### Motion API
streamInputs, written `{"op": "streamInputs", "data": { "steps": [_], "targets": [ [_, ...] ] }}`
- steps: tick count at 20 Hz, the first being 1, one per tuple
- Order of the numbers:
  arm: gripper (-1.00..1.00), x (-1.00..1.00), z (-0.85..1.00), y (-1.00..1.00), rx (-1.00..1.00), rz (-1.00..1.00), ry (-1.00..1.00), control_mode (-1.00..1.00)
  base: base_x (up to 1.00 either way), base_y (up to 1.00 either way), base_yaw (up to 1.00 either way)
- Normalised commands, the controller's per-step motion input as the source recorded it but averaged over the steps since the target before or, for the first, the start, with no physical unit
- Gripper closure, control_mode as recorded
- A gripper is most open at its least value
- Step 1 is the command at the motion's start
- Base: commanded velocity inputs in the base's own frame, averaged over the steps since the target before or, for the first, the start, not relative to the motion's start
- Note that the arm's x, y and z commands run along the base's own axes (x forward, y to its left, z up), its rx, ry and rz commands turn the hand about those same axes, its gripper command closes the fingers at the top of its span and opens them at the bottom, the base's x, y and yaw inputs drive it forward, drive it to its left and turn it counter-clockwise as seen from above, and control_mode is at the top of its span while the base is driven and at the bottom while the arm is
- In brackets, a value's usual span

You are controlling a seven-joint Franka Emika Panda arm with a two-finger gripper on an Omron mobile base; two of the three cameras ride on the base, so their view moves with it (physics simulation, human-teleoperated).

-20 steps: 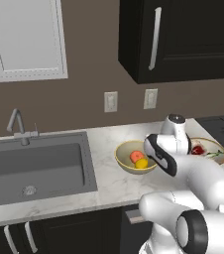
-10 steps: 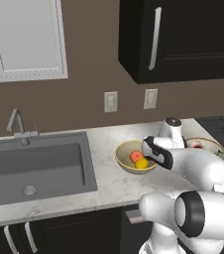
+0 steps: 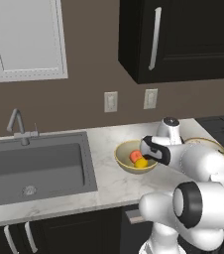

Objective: Place the bowl with the squash and lemon on the top shelf of the fridge. Place the bowl with the fish and steak on the second highest shelf of the fridge.

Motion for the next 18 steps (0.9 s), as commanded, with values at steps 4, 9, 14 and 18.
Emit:
{"op": "streamInputs", "data": {
  "steps": [4,9,14,18],
  "targets": [
    [1.00,0.00,0.01,0.00,0.00,0.00,0.00,-1.00,0.00,0.00,0.00],
    [1.00,-0.17,0.28,0.00,0.01,-0.05,-0.02,-1.00,0.00,0.00,0.00],
    [1.00,-0.59,0.64,0.00,0.02,-0.07,-0.09,-1.00,0.00,0.00,0.00],
    [1.00,-0.79,0.76,0.03,0.00,-0.07,-0.16,-1.00,0.00,0.00,0.00]
  ]
}}
